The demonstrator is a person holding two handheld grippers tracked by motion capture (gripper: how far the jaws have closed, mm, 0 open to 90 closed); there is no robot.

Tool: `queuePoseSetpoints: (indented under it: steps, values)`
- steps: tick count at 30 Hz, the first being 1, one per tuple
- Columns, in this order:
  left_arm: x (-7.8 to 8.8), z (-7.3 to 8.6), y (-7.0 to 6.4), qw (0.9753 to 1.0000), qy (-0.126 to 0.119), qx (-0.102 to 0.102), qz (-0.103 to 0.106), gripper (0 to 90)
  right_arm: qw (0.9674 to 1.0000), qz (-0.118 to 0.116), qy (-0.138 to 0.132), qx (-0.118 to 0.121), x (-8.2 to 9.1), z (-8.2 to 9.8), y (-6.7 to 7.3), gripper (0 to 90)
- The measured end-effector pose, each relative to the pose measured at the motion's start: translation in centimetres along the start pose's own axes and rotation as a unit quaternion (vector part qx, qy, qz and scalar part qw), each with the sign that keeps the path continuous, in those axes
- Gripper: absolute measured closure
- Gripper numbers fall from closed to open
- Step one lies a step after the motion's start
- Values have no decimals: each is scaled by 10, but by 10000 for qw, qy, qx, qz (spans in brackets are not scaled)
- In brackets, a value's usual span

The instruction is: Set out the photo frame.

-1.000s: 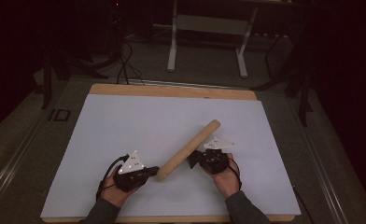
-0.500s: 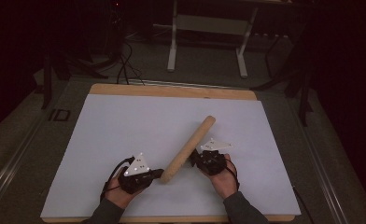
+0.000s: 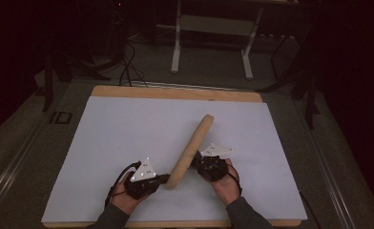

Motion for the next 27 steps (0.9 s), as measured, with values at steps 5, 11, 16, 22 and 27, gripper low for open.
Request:
queuePoseSetpoints:
  steps: [5,11,16,22,27]
  values:
    - [-3,0,-2,10000,-5,-15,23,900,10000,-40,24,31,-1,0,2,898]
    - [-7,-1,-6,10000,-13,-17,67,900,9999,-77,39,93,-1,-1,3,898]
    - [-11,-1,-9,10000,-23,-40,80,900,9997,-153,74,169,-2,-1,6,898]
    - [-14,-1,-11,9999,-39,-57,99,900,9995,-204,97,211,-2,-1,7,899]
    - [-17,-2,-15,9999,-53,-79,110,900,9991,-299,134,280,-3,-1,11,900]
Point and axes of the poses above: each handheld gripper's, and its own axes: x roughly backward along the jaws, z roughly out of its underside, y roughly to its left, the point moved 1 cm from there along -x, roughly forward along the jaws, and after that the axes turned 5 degrees about -z, right-handed, at the moved point
